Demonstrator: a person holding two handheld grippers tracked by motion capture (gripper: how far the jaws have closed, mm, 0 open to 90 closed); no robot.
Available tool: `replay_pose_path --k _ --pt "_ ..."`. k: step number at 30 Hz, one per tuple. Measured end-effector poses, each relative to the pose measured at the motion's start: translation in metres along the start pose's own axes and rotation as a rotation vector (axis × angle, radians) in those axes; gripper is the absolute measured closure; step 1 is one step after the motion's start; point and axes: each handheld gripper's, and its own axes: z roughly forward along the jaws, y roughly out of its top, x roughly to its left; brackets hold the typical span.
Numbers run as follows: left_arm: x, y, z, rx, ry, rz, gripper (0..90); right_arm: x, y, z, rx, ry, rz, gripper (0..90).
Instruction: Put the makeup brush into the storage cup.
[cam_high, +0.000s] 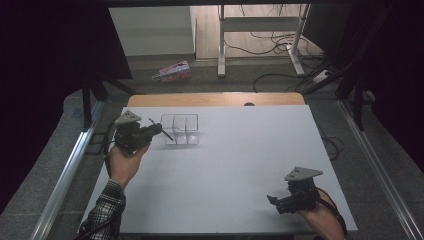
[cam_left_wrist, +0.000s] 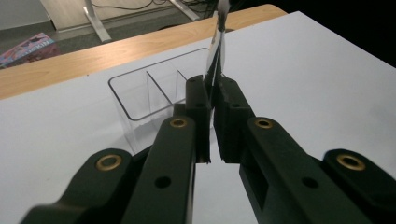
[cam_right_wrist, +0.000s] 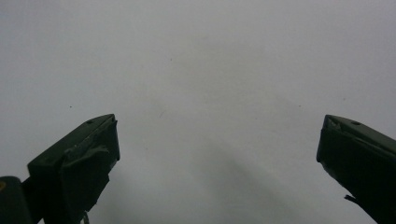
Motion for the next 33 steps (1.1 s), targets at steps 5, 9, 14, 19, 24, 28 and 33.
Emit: replay_pose_path --k 5,9,14,19,24,28,33 --pt "0.005 0.005 -0.001 -0.004 0.019 -0.003 85.6 -0.001 -0.002 -0.001 0.004 -0.003 0.005 0.0" --pt "0.008 0.01 0.0 -0.008 0.031 -0.003 85.6 -0.002 -0.003 -0.002 0.007 -0.005 0.004 0.0" --pt "0.01 0.017 0.002 -0.011 0.046 0.003 85.6 -0.003 -0.005 -0.003 0.007 -0.007 0.009 0.0" --pt "0.012 0.026 0.003 -0.015 0.066 0.011 85.6 -0.003 -0.006 -0.003 0.009 -0.008 0.012 0.0" --pt "0.014 0.033 0.006 -0.016 0.086 0.016 85.6 -0.003 -0.006 -0.003 0.009 -0.006 0.008 0.0" --pt "0.017 0.037 0.01 -0.014 0.099 0.017 85.6 -0.003 -0.006 -0.002 0.009 -0.004 0.005 0.0" --pt "0.02 0.039 0.016 -0.01 0.118 0.016 85.6 -0.003 -0.006 -0.002 0.01 0.0 0.005 0.0"
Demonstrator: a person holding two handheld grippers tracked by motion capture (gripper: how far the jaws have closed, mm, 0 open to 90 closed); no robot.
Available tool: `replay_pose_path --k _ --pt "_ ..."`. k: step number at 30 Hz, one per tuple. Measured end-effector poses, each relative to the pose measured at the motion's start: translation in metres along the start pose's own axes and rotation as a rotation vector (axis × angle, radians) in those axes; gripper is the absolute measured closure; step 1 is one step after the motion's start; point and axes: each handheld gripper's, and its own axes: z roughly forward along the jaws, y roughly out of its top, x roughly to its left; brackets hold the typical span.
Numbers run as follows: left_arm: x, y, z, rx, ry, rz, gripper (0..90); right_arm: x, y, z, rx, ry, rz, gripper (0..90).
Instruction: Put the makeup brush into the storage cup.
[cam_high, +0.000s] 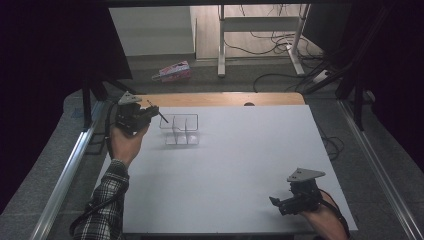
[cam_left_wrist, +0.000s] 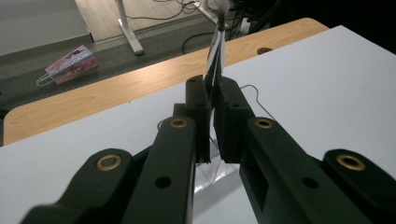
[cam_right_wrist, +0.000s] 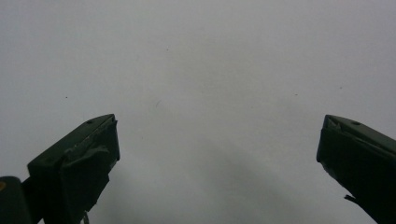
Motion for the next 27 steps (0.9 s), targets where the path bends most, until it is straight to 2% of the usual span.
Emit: replay_pose_path --k 16,27 --pt "0.002 -0.003 0.022 0.026 0.022 -0.009 85.6 0.001 0.0 0.002 0.009 0.007 -0.005 0.0" --pt "0.003 -0.011 0.035 0.053 0.03 -0.017 85.5 0.002 0.0 0.002 0.013 0.012 -0.015 0.0"
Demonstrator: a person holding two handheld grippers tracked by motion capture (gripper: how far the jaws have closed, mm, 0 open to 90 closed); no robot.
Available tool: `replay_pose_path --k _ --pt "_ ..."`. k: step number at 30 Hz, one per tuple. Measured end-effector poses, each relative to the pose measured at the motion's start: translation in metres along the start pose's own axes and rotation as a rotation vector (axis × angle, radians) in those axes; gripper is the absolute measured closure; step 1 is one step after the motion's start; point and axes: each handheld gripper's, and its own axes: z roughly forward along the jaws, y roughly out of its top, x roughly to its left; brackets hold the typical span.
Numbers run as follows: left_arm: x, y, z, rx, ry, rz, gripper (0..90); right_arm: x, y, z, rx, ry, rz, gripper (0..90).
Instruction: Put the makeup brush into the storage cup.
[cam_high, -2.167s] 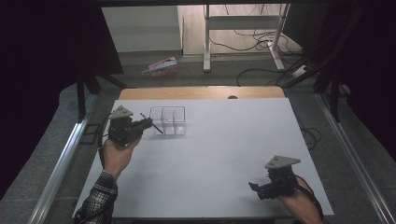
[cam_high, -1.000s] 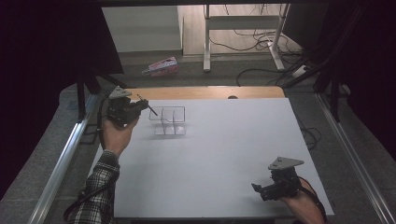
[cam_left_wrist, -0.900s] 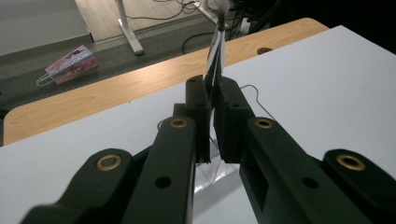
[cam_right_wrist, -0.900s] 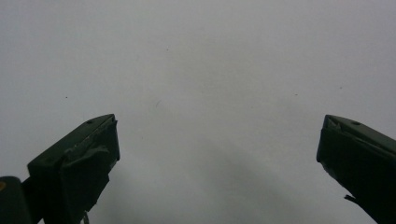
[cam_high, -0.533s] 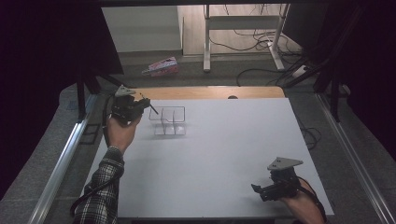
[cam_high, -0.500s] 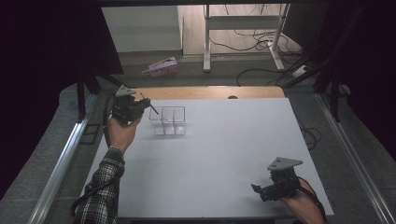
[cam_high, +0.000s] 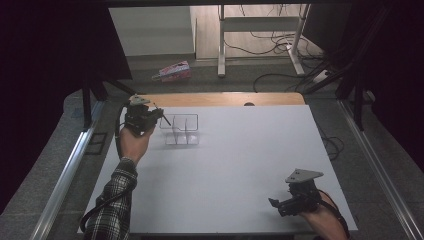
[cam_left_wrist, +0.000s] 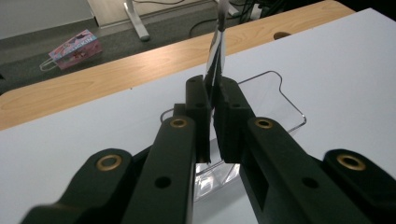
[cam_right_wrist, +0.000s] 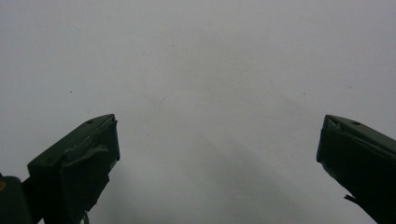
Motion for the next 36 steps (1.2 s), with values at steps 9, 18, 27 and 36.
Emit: replay_pose_path --k 9,18,27,36 --pt "0.0 -0.007 0.011 0.021 -0.002 -0.008 85.5 0.001 0.0 0.001 0.011 0.006 -0.006 0.0" --pt "-0.001 -0.012 0.02 0.041 -0.004 -0.013 85.5 0.002 -0.001 0.001 0.014 0.011 -0.013 0.0" --pt "-0.002 -0.018 0.029 0.066 -0.007 -0.014 85.5 0.002 -0.001 0.002 0.019 0.013 -0.016 0.0" --pt "-0.005 -0.023 0.035 0.083 -0.006 -0.011 85.5 0.002 -0.001 0.002 0.023 0.015 -0.022 0.0"
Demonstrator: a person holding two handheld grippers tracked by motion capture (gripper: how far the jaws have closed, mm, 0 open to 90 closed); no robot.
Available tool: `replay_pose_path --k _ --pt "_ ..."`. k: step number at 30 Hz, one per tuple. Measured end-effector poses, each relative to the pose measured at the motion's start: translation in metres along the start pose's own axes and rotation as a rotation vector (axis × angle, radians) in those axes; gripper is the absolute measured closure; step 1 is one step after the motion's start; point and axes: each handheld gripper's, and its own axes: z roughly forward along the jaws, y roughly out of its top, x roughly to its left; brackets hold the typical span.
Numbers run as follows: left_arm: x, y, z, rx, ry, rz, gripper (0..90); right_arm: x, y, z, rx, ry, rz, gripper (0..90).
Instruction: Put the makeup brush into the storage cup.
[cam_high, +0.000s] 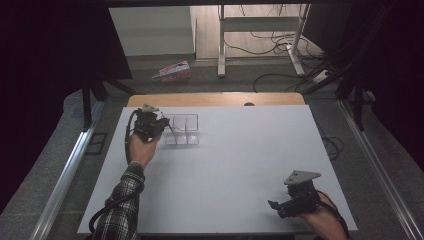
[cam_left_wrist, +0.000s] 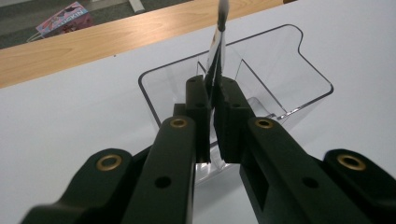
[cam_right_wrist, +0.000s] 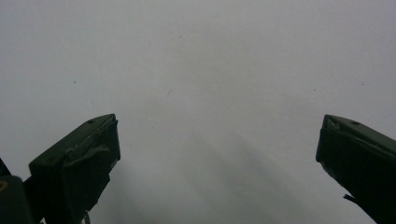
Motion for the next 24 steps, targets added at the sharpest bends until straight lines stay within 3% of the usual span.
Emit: replay_pose_path --k 7,13,18,24 --pt "-0.001 0.001 0.001 -0.009 -0.001 -0.002 84.1 0.0 0.0 0.0 0.003 0.005 -0.006 0.0" --pt "0.001 0.005 -0.005 -0.04 0.013 -0.016 45.3 0.0 0.0 0.0 0.004 0.004 -0.006 0.0" --pt "0.004 0.008 -0.011 -0.065 0.007 -0.038 20.1 0.0 0.0 0.0 0.002 0.006 -0.008 0.0" --pt "0.006 0.008 -0.015 -0.066 -0.009 -0.035 7.9 0.0 0.0 0.0 0.003 0.005 -0.009 0.0"
